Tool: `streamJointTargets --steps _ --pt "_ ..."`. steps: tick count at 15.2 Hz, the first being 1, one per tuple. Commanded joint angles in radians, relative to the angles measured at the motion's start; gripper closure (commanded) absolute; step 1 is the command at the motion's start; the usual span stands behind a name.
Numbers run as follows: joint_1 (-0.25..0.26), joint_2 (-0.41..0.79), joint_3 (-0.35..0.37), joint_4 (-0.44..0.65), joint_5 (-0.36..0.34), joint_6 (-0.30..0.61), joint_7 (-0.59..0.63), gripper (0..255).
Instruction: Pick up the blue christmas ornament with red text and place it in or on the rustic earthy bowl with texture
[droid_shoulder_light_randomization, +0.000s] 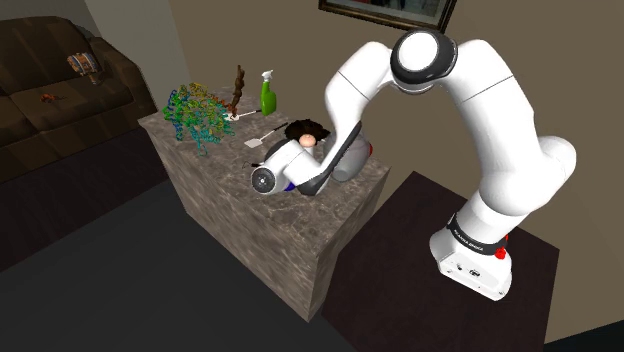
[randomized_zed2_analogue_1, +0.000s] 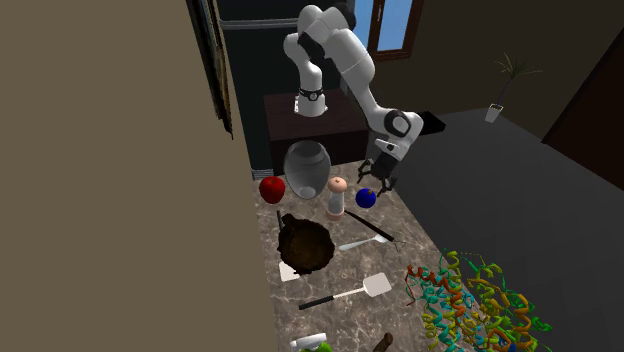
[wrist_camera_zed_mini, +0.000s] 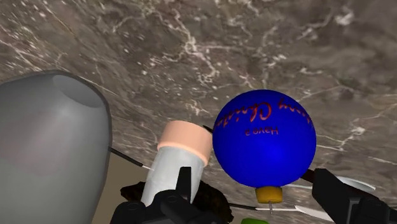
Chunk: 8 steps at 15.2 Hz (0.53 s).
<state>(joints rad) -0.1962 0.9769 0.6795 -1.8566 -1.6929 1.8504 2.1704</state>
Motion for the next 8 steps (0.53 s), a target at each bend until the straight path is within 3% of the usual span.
streamJointTargets --steps 1,8 --pt "-0.001 0.018 -0.014 0.018 -0.015 0.010 -0.003 0" --pt "-0.004 0.030 -0.023 0.029 -0.027 0.019 -0.004 0"
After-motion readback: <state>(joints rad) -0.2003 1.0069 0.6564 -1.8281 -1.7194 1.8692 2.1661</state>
